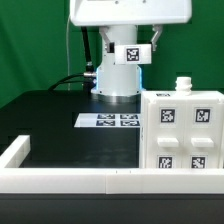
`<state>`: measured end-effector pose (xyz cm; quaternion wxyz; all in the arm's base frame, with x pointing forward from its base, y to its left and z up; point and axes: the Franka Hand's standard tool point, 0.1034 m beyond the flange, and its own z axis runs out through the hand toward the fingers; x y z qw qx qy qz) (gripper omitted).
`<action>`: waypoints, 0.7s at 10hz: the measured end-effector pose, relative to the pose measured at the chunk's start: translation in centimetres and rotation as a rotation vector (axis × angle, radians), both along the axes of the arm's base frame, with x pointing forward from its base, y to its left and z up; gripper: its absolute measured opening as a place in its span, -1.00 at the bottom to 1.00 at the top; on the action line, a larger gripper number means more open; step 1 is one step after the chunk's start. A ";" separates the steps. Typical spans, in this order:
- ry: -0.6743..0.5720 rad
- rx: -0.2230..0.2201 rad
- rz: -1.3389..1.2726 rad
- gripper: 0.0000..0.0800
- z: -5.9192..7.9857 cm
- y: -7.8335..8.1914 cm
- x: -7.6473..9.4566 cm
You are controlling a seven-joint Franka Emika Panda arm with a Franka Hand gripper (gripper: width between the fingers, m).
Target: Assemble cabinet
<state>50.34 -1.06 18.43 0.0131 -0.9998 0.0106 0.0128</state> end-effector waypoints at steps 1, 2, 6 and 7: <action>0.002 0.000 0.000 0.40 -0.1 0.0 0.0; 0.002 0.000 0.000 0.40 -0.1 0.0 0.0; -0.008 -0.003 0.012 0.40 0.2 1.7 2.2; -0.011 -0.005 0.005 0.40 0.3 2.7 3.4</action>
Offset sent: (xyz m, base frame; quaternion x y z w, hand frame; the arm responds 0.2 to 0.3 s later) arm 0.0000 0.0000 0.0000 0.0000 0.0000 0.0000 1.0000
